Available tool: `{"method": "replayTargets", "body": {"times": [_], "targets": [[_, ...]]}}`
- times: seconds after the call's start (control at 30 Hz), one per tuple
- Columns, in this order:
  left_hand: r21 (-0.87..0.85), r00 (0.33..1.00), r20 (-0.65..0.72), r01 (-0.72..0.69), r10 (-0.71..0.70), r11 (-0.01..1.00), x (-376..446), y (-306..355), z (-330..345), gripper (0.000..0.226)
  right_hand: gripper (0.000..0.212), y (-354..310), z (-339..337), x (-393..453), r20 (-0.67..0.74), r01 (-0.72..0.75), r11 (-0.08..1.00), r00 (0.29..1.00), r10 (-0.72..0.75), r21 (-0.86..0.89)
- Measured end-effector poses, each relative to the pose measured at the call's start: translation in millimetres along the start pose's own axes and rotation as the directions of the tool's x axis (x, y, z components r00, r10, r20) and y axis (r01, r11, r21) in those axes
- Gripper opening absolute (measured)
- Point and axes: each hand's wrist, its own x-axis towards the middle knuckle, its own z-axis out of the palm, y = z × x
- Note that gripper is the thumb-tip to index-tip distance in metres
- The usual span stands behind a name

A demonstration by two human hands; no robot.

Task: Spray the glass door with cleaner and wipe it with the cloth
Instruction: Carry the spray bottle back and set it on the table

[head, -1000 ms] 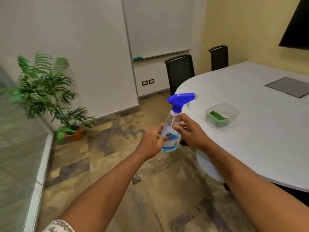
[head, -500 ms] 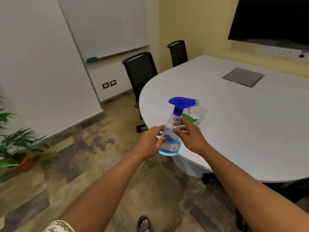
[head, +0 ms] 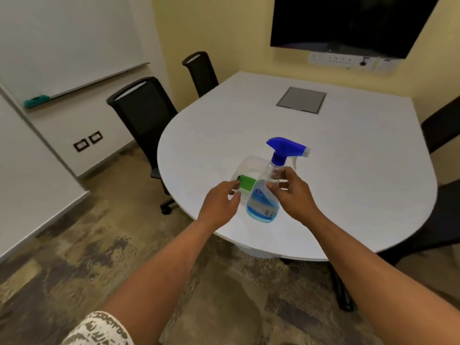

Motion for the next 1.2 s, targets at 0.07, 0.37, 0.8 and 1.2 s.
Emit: {"method": "replayTargets", "body": {"times": [0.07,0.37,0.8,1.2], "targets": [[-0.039,1.0,0.022,-0.021,0.022,0.999,17,0,5,0.039,0.028,6,-2,9,-0.058,-0.036,0.999,0.998,0.036,-0.005],[-0.124,0.997,0.076,-0.021,0.031,0.992,98,-15,47,0.037,0.037,61,-13,73,-0.306,-0.196,0.98,0.932,0.194,0.025],[-0.001,0.987,0.156,-0.027,0.026,1.0,168,-33,78,0.041,0.047,113,-14,138,-0.372,-0.257,0.961,0.886,0.277,0.103],[0.025,0.94,0.333,-0.09,0.076,0.996,226,-59,110,0.038,0.05,140,3,175,-0.417,-0.361,0.914,0.814,0.405,0.184]]}}
